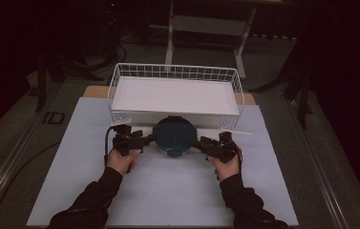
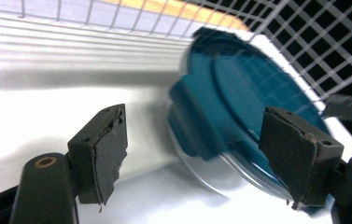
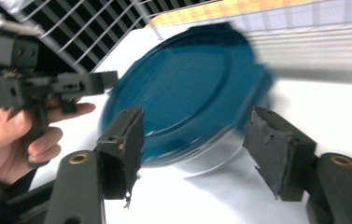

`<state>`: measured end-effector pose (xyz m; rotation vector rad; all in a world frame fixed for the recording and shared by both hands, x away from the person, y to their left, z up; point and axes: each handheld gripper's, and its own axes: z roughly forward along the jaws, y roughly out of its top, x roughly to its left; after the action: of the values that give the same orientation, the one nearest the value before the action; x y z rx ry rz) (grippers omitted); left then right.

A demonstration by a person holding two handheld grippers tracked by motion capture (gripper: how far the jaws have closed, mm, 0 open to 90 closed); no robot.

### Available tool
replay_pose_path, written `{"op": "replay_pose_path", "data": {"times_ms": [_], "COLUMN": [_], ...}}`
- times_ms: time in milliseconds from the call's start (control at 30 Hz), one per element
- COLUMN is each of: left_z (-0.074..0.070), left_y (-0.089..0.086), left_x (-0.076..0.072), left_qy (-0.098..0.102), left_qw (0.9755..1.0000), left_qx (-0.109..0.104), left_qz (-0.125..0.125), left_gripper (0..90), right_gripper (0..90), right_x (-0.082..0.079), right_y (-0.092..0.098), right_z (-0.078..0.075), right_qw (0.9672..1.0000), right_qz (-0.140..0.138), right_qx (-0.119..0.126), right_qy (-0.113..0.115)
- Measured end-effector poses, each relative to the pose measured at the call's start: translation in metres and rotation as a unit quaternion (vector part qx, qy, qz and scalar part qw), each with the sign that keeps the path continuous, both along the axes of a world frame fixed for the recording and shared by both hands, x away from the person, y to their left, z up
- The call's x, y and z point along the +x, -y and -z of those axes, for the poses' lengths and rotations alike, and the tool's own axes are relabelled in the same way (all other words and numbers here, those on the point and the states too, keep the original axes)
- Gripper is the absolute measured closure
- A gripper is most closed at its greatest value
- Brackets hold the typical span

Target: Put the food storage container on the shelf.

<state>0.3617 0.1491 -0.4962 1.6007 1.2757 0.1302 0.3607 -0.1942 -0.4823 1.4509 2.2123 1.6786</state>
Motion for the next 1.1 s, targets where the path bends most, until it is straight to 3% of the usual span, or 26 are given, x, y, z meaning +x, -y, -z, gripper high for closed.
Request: {"op": "replay_pose_path", "data": {"times_ms": [100, 267, 300, 367, 400, 433, 467, 533, 633, 733, 1100], "left_z": [-0.004, -0.006, -0.006, -0.006, -0.006, -0.005, -0.004, -0.002, 0.0, 0.001, -0.003], "left_y": [-0.003, -0.008, -0.008, -0.01, -0.01, -0.01, -0.009, -0.009, -0.008, -0.006, -0.006], "left_x": [-0.01, -0.027, -0.027, -0.036, -0.037, -0.039, -0.041, -0.044, -0.046, -0.049, -0.056], "left_qy": [0.012, 0.04, 0.04, 0.058, 0.064, 0.07, 0.072, 0.08, 0.085, 0.094, 0.113], "left_qw": [0.9998, 0.9973, 0.9973, 0.9958, 0.9951, 0.9944, 0.994, 0.9928, 0.9922, 0.9904, 0.9882], "left_qx": [0.003, -0.02, -0.02, -0.014, -0.016, -0.014, -0.012, -0.015, -0.012, 0.008, 0.014], "left_qz": [0.014, 0.058, 0.058, 0.069, 0.074, 0.078, 0.082, 0.088, 0.09, 0.101, 0.102], "left_gripper": [24.2, 24.2, 24.2, 24.2, 24.1, 24.1, 23.8, 17.8, 14.8, 14.6, 13.9], "right_gripper": [39.7, 44.4, 48.2, 55.7, 68.1, 71.7, 81.9, 89.7, 89.8, 89.8, 89.9], "right_x": [-0.013, -0.033, -0.036, -0.04, -0.042, -0.042, -0.042, -0.04, -0.037, -0.031, -0.012], "right_y": [-0.007, -0.023, -0.025, -0.032, -0.035, -0.037, -0.04, -0.044, -0.047, -0.053, -0.062], "right_z": [-0.001, 0.003, 0.004, 0.008, 0.01, 0.011, 0.014, 0.018, 0.021, 0.023, 0.021], "right_qw": [0.9998, 0.998, 0.9977, 0.9964, 0.9951, 0.9945, 0.9939, 0.9935, 0.9934, 0.9937, 0.9953], "right_qz": [-0.022, -0.062, -0.067, -0.083, -0.097, -0.103, -0.107, -0.107, -0.106, -0.101, -0.085], "right_qx": [0.0, 0.002, 0.001, -0.007, -0.011, -0.016, -0.023, -0.035, -0.04, -0.045, -0.044], "right_qy": [-0.001, -0.008, -0.009, -0.013, -0.014, -0.013, -0.013, -0.016, -0.019, -0.018, -0.012]}}
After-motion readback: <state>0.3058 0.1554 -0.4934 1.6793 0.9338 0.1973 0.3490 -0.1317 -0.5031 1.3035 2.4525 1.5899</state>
